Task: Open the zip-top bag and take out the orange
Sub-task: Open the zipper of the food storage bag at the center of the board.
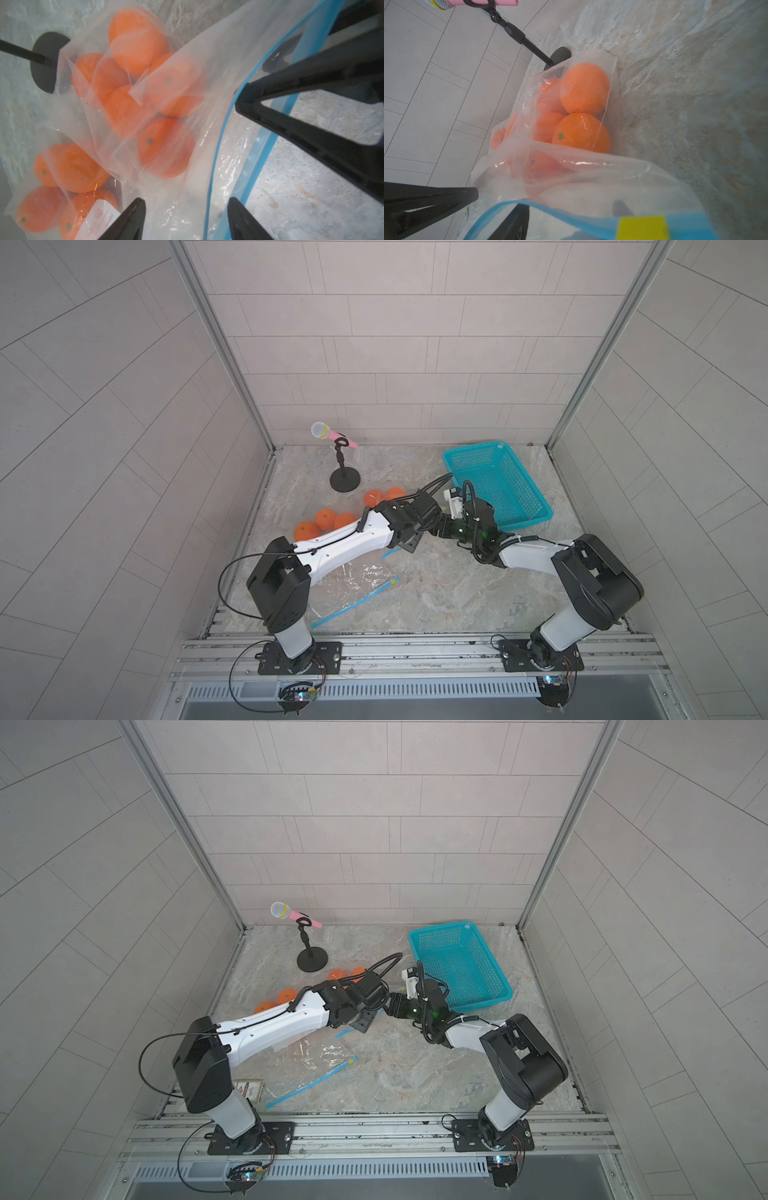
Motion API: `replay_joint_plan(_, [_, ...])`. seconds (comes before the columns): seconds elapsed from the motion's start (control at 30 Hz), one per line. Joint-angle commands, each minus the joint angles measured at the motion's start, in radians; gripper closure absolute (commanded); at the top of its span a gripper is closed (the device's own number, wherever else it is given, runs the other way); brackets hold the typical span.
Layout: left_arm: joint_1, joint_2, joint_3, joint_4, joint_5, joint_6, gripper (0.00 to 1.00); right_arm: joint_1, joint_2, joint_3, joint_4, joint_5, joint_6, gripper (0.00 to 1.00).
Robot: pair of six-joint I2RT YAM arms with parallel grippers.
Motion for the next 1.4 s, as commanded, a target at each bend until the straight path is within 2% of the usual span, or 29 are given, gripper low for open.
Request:
replay_joint_plan(0.0, [-0.005,0.014,0.045,-0.01,-0.008,0.005,0.51,0.002,-0.008,0.02,0.007,0.001,-0.011,0.35])
replay_joint_plan(0.03, [-0.005,0.028,0.051,-0.013,-0.026,-0.003,0.54,0.002,-0.001,0.026,0.002,-0.005,-0.009,0.36])
replay_joint_plan(0.13, [-0.001,0.076,0.079,-0.055,-0.109,-0.038,0.52,0.01,0.008,0.027,0.013,-0.01,-0.002,0.38])
replay_joint_plan(0.27, [-0.001,0.115,0.082,-0.038,-0.08,-0.043,0.47,0.014,0.016,0.033,0.002,0.002,-0.015,0.39])
replay_joint_plan(0.33, [-0.001,0.149,0.102,-0.042,-0.078,-0.038,0.5,0.016,0.021,0.037,0.004,-0.001,-0.009,0.42])
replay_joint_plan(0.43, [-0.001,0.162,0.127,-0.043,-0.074,-0.049,0.97,0.027,0.035,0.054,-0.013,0.005,-0.011,0.51])
replay_joint_plan(0.47, [-0.001,0.149,0.13,-0.038,-0.087,-0.058,1.0,0.03,0.038,0.064,-0.041,0.016,-0.022,0.52])
replay_joint_plan(0.57, [0.015,0.083,0.124,-0.015,-0.102,-0.09,1.0,0.029,0.032,0.068,-0.094,0.048,-0.04,0.56])
replay_joint_plan(0.67, [0.069,0.011,0.101,0.043,0.015,-0.099,1.0,0.025,0.003,0.072,-0.165,0.088,-0.067,0.58])
replay_joint_plan(0.73, [0.085,-0.018,0.091,0.065,0.019,-0.098,1.0,0.026,-0.027,0.083,-0.252,0.134,-0.103,0.58])
replay_joint_plan(0.93, [0.111,-0.029,0.076,0.115,0.1,-0.106,1.0,0.024,-0.154,0.109,-0.506,0.317,-0.182,0.58])
replay_joint_plan(1.03, [0.123,-0.038,0.072,0.17,0.14,-0.115,1.0,0.012,-0.195,0.106,-0.569,0.387,-0.2,0.58])
replay_joint_plan(1.13, [0.128,-0.052,0.026,0.267,0.148,-0.133,1.0,-0.017,-0.216,0.102,-0.585,0.375,-0.204,0.59])
replay_joint_plan(1.2, [0.127,-0.043,0.014,0.284,0.157,-0.149,1.0,-0.037,-0.253,0.092,-0.59,0.306,-0.208,0.58])
replay_joint_plan(1.33, [0.127,0.032,0.028,0.287,0.305,-0.153,1.0,0.002,-0.369,-0.008,-0.359,0.097,-0.21,0.52])
replay_joint_plan(1.37, [0.128,0.048,0.035,0.286,0.318,-0.155,1.0,0.035,-0.391,-0.03,-0.291,0.116,-0.229,0.51])
